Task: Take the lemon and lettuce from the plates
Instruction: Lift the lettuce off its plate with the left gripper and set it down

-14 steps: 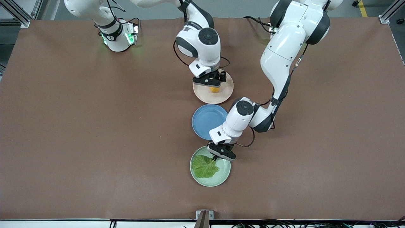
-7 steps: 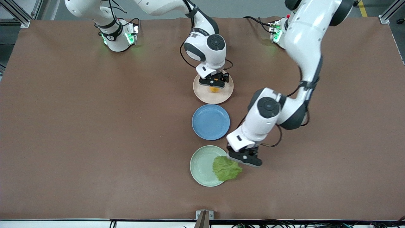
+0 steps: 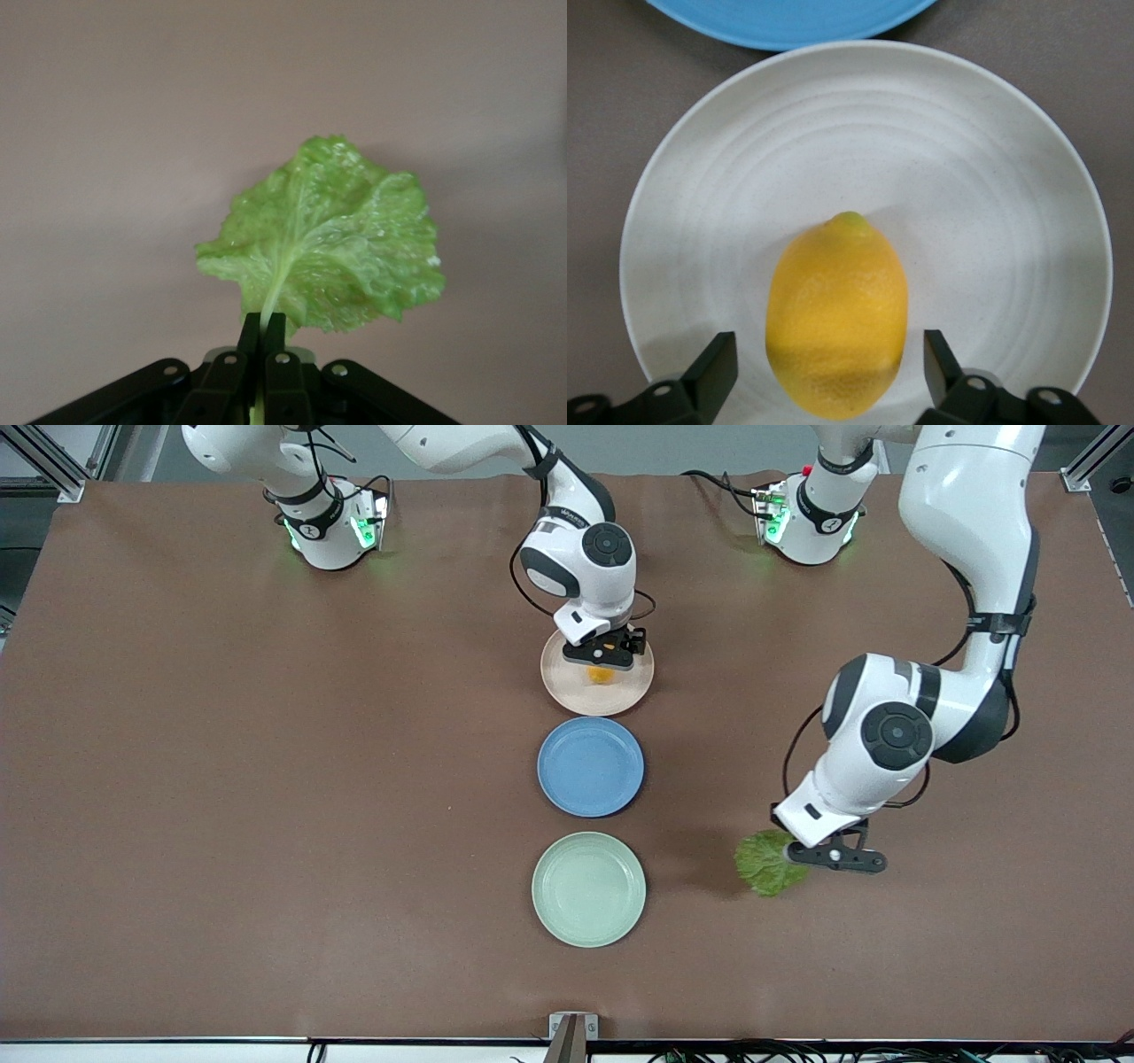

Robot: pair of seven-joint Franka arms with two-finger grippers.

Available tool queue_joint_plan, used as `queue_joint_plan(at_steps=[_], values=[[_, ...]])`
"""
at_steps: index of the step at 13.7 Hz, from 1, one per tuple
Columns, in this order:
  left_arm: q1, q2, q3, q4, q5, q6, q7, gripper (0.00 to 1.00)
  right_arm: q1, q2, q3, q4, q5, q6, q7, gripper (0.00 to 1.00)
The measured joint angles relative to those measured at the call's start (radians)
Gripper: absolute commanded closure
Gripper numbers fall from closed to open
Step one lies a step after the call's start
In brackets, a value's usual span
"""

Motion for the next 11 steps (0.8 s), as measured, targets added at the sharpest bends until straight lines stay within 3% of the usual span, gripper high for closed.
queue_joint_plan(at_steps=[4,6,9,10,11], values=[[0.092,-0.025,0.000,-0.231,0.039,0.226,0.000,0.99,0.000,0.007,-0.002,0.003,0.000,0.001,0.001,0.74],[0.123,-0.029,0.000,-0.290,0.040,0.260,0.001,0.99,0.000,0.007,-0.002,0.003,0.000,0.001,0.001,0.81],[0.143,-0.035,0.000,-0.340,0.040,0.314,0.001,0.95,0.000,0.007,-0.012,0.019,-0.001,-0.001,0.001,0.82],[0.145,-0.035,0.000,-0.346,0.041,0.318,0.001,0.76,-0.002,0.003,-0.022,0.038,-0.001,-0.010,0.001,0.82],[0.147,-0.036,0.000,-0.348,0.042,0.319,0.001,0.47,-0.009,-0.012,-0.032,0.060,-0.001,-0.036,0.000,0.82]])
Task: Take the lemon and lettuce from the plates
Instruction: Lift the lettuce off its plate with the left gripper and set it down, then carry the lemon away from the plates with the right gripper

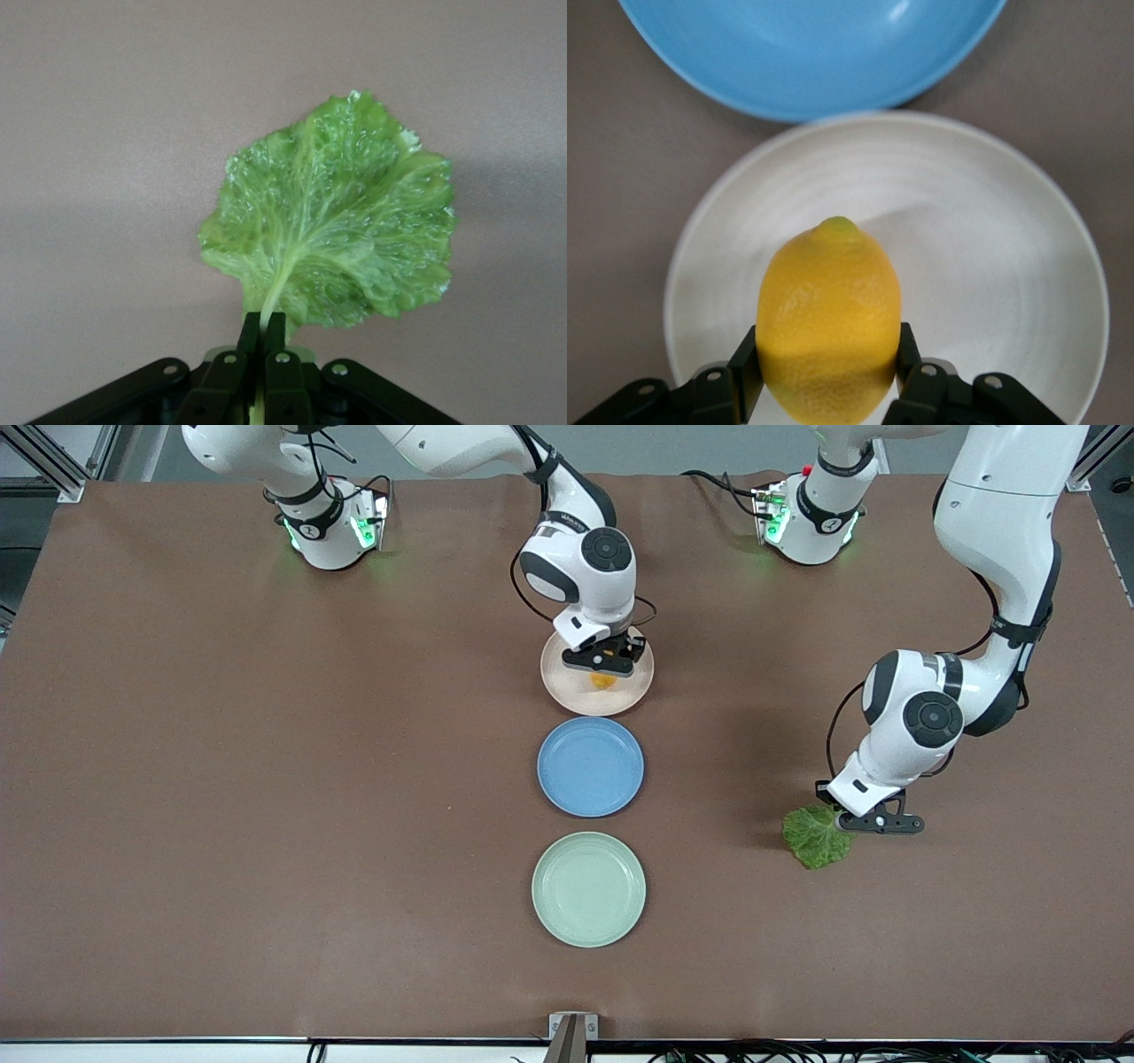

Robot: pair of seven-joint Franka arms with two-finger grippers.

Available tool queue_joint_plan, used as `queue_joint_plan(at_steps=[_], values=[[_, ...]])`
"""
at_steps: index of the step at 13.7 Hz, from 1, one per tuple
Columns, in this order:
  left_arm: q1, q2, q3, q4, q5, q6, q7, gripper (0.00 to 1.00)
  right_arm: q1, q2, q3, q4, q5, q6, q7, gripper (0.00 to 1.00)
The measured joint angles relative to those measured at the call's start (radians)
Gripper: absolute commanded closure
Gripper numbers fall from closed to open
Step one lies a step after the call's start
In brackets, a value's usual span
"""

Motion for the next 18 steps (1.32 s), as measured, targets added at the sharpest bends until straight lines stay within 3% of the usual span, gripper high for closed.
queue_joint_plan(at_steps=[1,5,9,13,18], values=[[0.003,-0.002,0.000,0.000,0.000,0.000,0.000,0.00,-0.016,-0.033,-0.008,0.019,0.000,-0.052,-0.007,0.82],[0.006,-0.038,-0.002,0.014,0.001,0.008,-0.001,0.00,-0.173,-0.275,-0.017,0.043,-0.001,-0.419,-0.200,0.84],[0.007,-0.147,-0.005,0.061,0.001,-0.042,-0.006,0.00,-0.451,-0.479,-0.022,0.013,-0.001,-0.684,-0.561,0.82],[0.007,-0.265,-0.006,0.142,0.001,-0.255,-0.005,0.00,-0.766,-0.517,-0.027,-0.046,0.000,-0.685,-0.962,0.81],[0.005,-0.320,-0.069,0.340,-0.013,-0.625,-0.008,0.00,-1.023,-0.468,-0.027,-0.191,-0.002,-0.415,-1.264,0.81]])
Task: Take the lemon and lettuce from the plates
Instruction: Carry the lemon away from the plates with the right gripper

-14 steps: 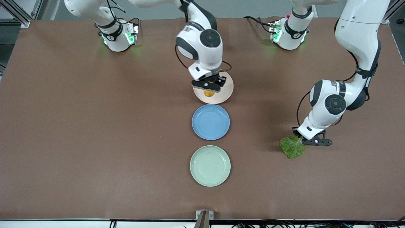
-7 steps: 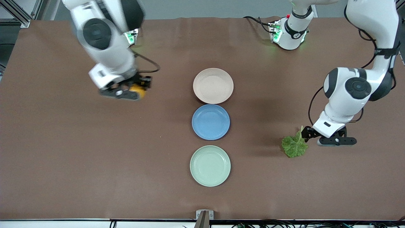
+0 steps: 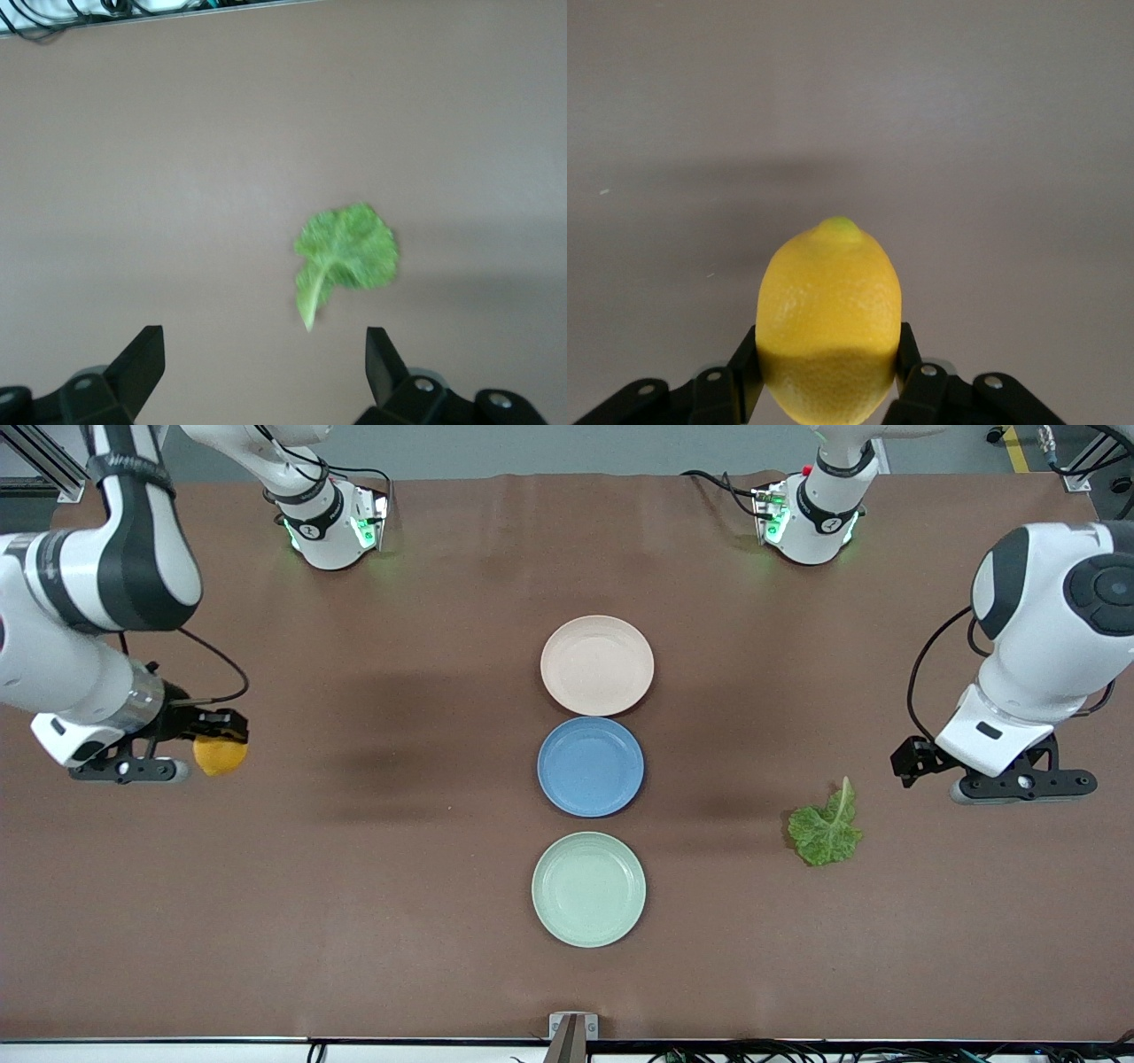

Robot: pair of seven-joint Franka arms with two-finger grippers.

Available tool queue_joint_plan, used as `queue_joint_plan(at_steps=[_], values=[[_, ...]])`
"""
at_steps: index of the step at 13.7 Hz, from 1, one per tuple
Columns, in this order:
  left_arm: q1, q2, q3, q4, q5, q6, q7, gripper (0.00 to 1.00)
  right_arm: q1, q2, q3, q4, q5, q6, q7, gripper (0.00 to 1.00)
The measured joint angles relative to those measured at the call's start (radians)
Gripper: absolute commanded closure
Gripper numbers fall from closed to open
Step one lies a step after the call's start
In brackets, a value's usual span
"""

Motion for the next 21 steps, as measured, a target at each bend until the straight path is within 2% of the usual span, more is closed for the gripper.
queue_joint_plan(at_steps=[2,5,10,15,19,21], values=[[-0.003,-0.003,-0.016,0.075,-0.043,-0.119,-0.003,0.00,-0.067,0.064,0.000,-0.033,0.000,0.077,-0.031,0.80],[-0.002,-0.005,-0.030,0.142,-0.077,-0.212,-0.003,0.00,-0.122,0.162,0.001,-0.058,-0.001,0.159,-0.040,0.80],[0.002,-0.015,-0.035,0.219,-0.120,-0.307,-0.004,0.00,-0.152,0.190,0.003,-0.180,-0.001,0.325,-0.040,0.80],[0.002,-0.015,-0.036,0.243,-0.125,-0.337,-0.004,0.00,-0.202,0.237,0.003,-0.189,-0.003,0.417,-0.119,0.80],[0.001,-0.022,-0.039,0.256,-0.130,-0.353,-0.004,0.00,-0.213,0.281,0.004,-0.177,-0.071,0.440,-0.143,0.80],[-0.001,-0.034,-0.040,0.258,-0.130,-0.358,-0.005,0.00,-0.215,0.304,0.004,-0.163,-0.082,0.445,-0.154,0.75]])
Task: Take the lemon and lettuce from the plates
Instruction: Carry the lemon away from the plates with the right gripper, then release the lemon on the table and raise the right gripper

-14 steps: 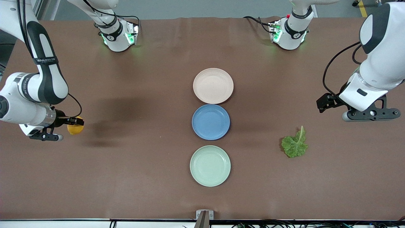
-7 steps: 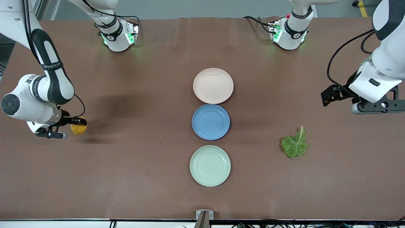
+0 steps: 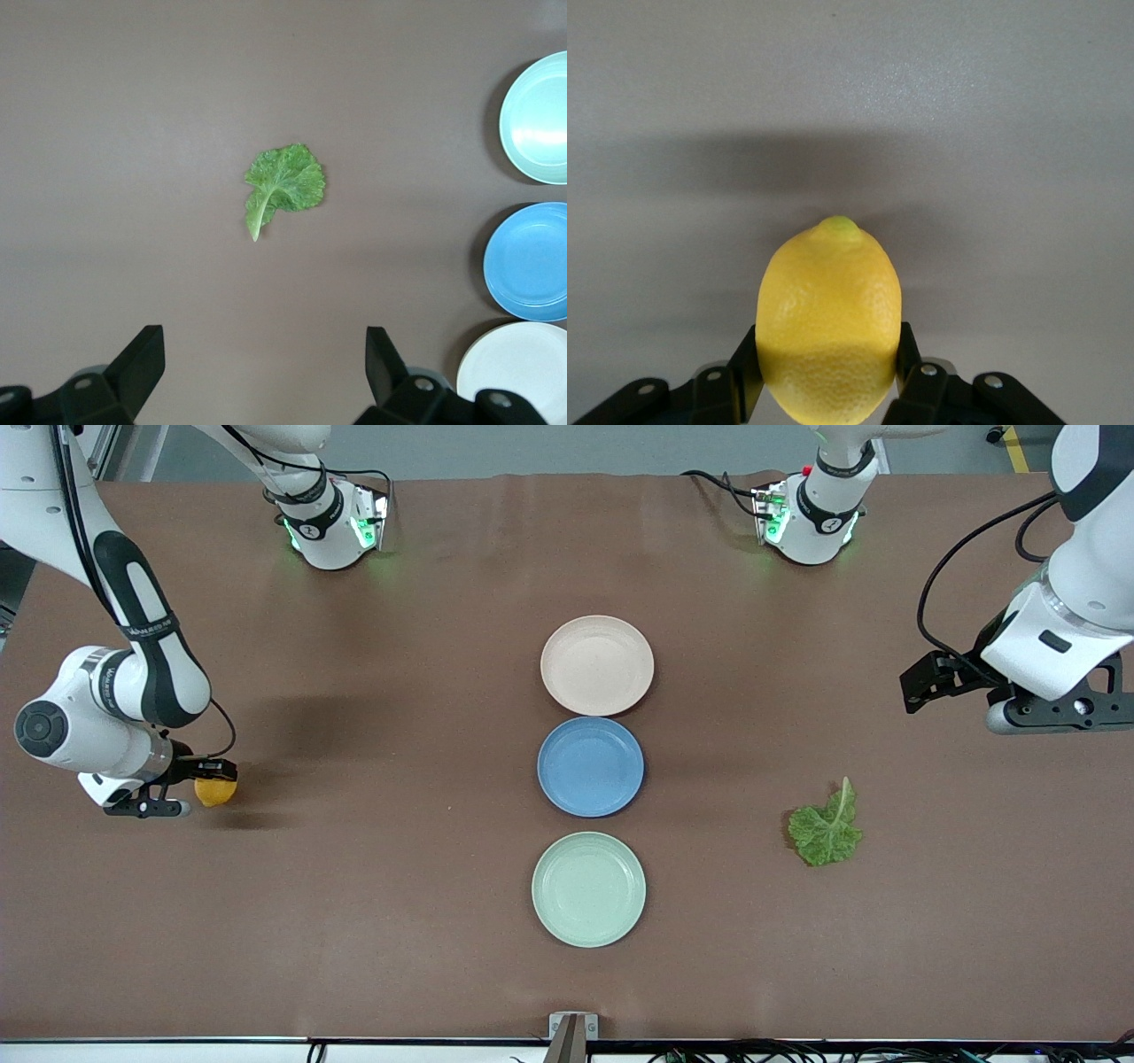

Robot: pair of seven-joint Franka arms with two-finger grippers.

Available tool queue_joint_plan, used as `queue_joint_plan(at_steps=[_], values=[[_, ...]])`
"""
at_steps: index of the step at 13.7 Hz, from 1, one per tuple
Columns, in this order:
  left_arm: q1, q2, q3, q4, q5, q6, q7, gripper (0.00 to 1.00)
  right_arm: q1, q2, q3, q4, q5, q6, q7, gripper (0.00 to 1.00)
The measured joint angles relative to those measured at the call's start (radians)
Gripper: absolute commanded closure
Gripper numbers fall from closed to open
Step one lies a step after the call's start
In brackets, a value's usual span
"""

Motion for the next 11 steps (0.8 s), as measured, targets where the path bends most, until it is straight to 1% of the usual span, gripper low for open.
queue_joint_plan(at_steps=[1,3,4,7,9,11], values=[[-0.001,-0.007,-0.001,0.000,0.000,-0.007,-0.001,0.00,-0.002,0.011,0.000,0.006,-0.001,0.000,-0.007,0.61],[-0.001,-0.024,-0.006,0.000,0.000,-0.048,-0.001,0.00,-0.003,0.024,0.000,0.014,-0.002,0.000,-0.010,0.07],[-0.001,-0.033,-0.008,0.000,0.000,-0.066,-0.001,0.00,-0.004,0.026,0.000,0.017,-0.002,0.000,-0.010,0.01],[0.001,-0.075,0.002,-0.032,0.000,-0.097,-0.001,0.00,-0.003,0.013,0.003,0.038,-0.003,-0.030,-0.010,0.02],[0.000,-0.127,0.027,-0.092,0.000,-0.101,0.003,0.00,-0.003,-0.041,0.012,0.065,-0.003,-0.130,0.007,0.02],[0.000,-0.177,0.044,-0.151,-0.020,-0.101,0.014,0.00,0.010,-0.128,0.028,0.094,-0.003,-0.267,0.071,0.02]])
